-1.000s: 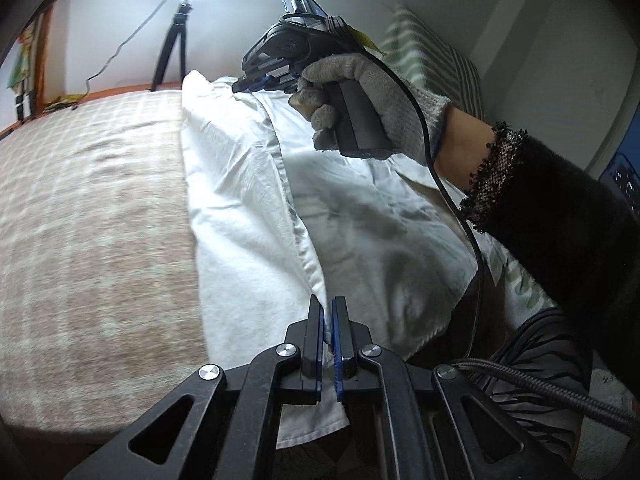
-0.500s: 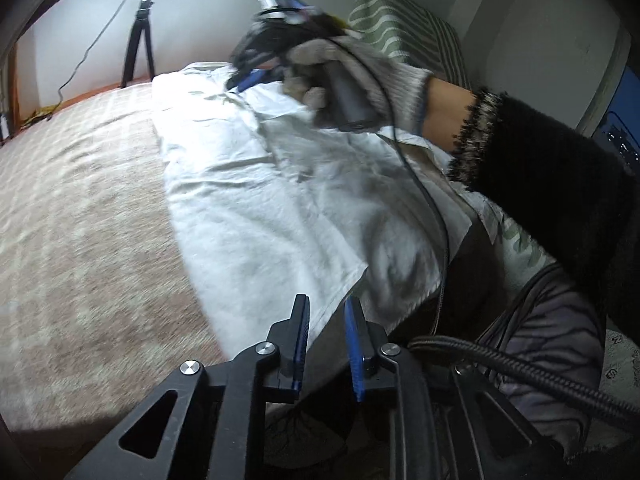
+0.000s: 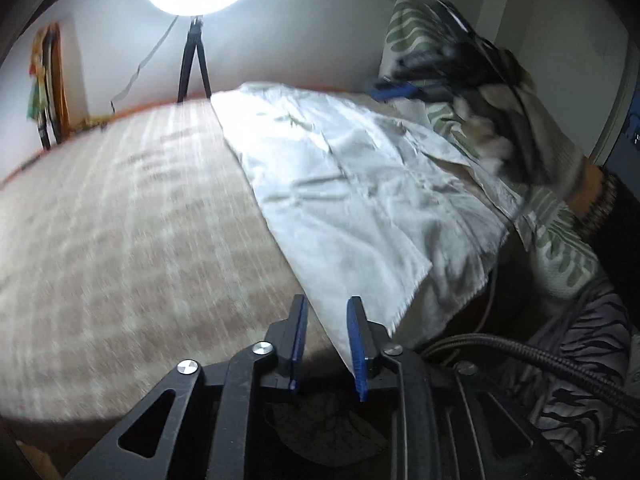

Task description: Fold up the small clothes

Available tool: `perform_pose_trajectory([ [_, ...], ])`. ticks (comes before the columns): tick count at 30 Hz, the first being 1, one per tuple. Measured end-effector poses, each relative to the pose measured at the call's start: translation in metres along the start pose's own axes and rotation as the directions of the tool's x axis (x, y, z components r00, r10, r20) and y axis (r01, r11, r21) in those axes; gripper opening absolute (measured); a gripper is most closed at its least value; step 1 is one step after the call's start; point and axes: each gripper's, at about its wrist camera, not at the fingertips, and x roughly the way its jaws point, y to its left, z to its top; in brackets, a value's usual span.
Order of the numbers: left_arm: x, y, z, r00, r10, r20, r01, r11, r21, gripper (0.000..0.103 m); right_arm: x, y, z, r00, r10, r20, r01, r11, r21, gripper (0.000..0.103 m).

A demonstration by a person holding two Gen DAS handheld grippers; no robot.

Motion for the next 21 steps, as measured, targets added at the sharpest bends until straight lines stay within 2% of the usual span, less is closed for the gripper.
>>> perform_pose_trajectory([
  [2,-0.001,-0.005,0.009,1.000,0.015,0.022,-0.016,0.999,0.036,0.027,-0.017,-0.010,-0.005,0.999,-0.026,0.029,0.026,1.000,-0.010,0.037],
  [5,0.002,-0.011,0.023,0.999,0.016,0.033,-0.019,0.997,0.071,0.033,-0.039,-0.036,-0.008,0.995,-0.073,0.069,0.073,0.997,0.004,0.038],
  [11,0.020,-0.031,0.057,0.998,-0.025,0.058,0.017,0.990,0.138,0.040,-0.074,-0.107,-0.016,0.980,-0.171,0.102,0.159,0.980,0.122,0.038],
  [15,0.039,-0.048,0.073,0.997,-0.067,0.046,0.058,0.983,0.173,0.040,-0.082,-0.157,-0.029,0.967,-0.244,0.075,0.227,0.956,0.184,0.038],
  [21,0.071,-0.065,0.089,0.993,-0.116,-0.007,0.115,0.974,0.196,0.040,-0.080,-0.219,-0.045,0.956,-0.291,0.023,0.273,0.921,0.278,0.038],
])
